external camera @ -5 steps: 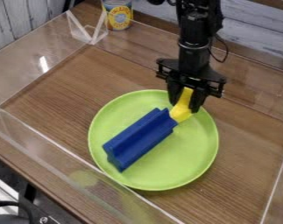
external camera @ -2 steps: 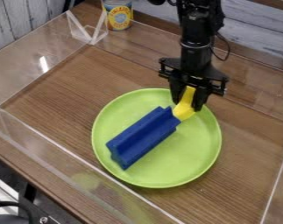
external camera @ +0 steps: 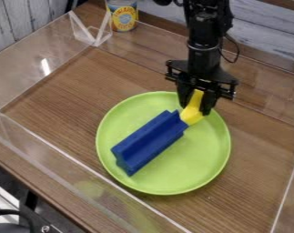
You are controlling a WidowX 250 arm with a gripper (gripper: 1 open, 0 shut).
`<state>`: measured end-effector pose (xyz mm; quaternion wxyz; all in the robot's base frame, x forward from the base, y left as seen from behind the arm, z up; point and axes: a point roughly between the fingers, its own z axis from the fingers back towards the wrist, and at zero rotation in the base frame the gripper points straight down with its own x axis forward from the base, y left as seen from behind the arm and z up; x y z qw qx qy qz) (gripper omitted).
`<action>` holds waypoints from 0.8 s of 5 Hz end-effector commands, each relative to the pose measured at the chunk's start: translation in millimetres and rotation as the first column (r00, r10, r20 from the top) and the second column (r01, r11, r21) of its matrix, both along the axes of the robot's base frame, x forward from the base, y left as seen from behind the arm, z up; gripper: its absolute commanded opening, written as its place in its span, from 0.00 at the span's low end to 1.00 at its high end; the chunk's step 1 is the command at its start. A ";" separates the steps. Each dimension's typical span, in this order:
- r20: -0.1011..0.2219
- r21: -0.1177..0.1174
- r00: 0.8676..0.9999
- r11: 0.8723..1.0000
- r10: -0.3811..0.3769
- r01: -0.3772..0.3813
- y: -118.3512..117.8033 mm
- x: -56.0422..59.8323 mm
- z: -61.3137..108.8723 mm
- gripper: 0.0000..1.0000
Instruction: Remove the banana from inside the green plate and put it on the table
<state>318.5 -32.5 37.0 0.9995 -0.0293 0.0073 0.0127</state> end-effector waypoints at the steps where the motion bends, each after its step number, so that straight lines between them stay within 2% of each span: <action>1: 0.009 -0.004 1.000 1.000 -0.006 0.006 -1.5 0.4 -1.9 0.00; 4: 0.003 -0.008 1.000 1.000 -0.014 0.014 -2.2 -2.2 -5.6 0.00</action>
